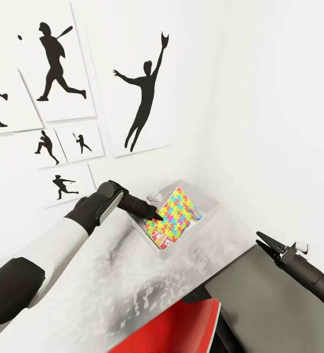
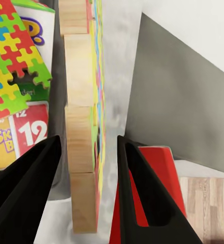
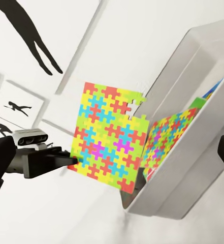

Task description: Put all the toys in the child's room - the three board games (two on the bed and one on the table), the two jigsaw puzzles on the table, and the tennis ball on the table - inside the toy box on the table in the child's room.

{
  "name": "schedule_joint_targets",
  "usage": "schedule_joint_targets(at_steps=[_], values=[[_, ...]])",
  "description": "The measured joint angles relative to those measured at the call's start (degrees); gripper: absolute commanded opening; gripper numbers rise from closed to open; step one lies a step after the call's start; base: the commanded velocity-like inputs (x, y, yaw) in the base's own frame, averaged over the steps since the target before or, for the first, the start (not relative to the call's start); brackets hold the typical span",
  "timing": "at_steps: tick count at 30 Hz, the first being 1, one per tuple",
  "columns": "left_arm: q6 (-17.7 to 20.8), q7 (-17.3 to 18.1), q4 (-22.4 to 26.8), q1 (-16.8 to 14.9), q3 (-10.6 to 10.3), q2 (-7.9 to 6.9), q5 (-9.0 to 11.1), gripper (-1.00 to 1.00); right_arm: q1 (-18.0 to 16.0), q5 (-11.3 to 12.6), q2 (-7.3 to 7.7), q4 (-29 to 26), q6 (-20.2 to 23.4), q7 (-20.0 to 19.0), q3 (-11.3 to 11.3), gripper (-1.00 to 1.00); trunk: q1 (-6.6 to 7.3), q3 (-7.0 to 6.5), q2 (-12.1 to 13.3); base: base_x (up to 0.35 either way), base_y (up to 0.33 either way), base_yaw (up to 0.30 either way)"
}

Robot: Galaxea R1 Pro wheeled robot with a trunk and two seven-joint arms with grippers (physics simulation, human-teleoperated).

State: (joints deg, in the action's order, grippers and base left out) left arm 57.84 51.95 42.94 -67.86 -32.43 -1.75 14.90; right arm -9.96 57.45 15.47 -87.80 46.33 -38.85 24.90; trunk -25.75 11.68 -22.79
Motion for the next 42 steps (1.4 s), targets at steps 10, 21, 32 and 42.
schedule_joint_targets(at_steps=[10,21,32,42], values=[[-0.01,-0.02,0.68,-0.20,0.29,-1.33,0.00,-1.00,0.00,0.00,0.00,0.00,0.00,0.00,-0.08,1.00,0.00,0.94,0.00,0.000,0.000,0.000],[0.04,0.00,3.60,-0.44,0.34,-2.70,0.11,-1.00,0.00,0.00,0.00,0.00,-0.09,0.07,-0.12,1.00,0.00,1.97,0.00,0.000,0.000,0.000],[0.02,-0.09,3.70,-0.44,0.68,-2.78,0.09,-1.00,0.00,0.00,-0.04,0.00,-0.12,0.07,-0.17,1.00,0.00,3.01,-0.01,0.000,0.000,0.000],[0.04,-0.07,5.69,-0.45,4.63,-2.86,0.14,-1.00,0.00,0.00,-0.04,0.01,-0.18,0.07,-0.18,1.00,0.00,3.95,-0.01,0.000,0.000,0.000]])
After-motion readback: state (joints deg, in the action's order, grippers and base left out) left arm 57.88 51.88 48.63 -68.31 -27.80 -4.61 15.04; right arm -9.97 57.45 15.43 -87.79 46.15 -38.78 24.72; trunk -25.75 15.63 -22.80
